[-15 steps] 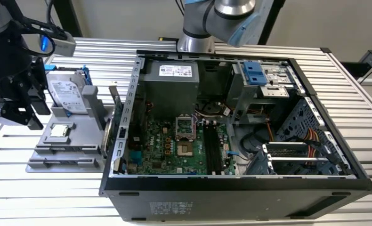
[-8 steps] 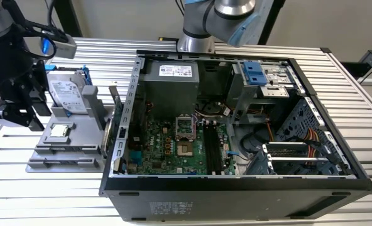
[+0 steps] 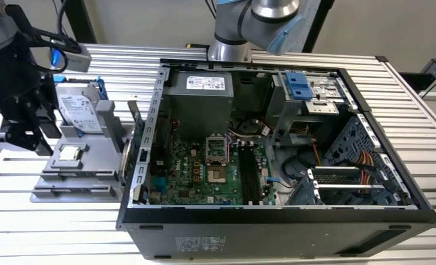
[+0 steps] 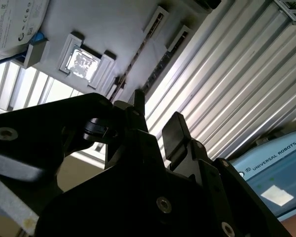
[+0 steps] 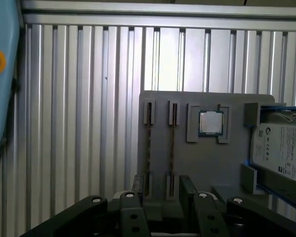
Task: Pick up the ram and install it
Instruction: 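Pick up the ram and move it above insertion slot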
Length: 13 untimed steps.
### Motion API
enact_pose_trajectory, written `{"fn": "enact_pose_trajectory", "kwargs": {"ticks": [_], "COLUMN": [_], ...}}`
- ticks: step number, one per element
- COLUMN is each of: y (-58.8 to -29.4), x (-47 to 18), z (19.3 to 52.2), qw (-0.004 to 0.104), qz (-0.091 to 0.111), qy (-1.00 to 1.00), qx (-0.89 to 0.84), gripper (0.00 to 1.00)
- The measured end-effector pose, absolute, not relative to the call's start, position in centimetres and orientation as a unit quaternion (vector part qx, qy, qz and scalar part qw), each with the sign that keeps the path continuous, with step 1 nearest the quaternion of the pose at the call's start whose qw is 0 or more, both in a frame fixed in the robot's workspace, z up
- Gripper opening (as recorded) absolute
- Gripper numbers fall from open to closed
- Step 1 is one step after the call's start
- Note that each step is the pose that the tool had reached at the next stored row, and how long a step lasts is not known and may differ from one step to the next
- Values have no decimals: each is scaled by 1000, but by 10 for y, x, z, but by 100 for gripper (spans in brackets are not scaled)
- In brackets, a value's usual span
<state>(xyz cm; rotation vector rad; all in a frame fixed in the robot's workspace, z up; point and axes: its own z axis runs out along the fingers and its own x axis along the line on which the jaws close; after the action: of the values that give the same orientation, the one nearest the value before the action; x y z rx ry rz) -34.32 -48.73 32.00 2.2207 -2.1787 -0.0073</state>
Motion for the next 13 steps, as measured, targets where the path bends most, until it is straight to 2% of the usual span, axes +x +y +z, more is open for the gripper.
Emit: {"fn": "enact_pose_trajectory", "kwargs": {"ticks": [9, 13], "y": [-487, -488], "x": [-343, -343], "z": [314, 312], "qw": [15, 11], "qz": [-1, -4], "qy": [-700, -702], "qx": [714, 712], "gripper": [100, 100]}}
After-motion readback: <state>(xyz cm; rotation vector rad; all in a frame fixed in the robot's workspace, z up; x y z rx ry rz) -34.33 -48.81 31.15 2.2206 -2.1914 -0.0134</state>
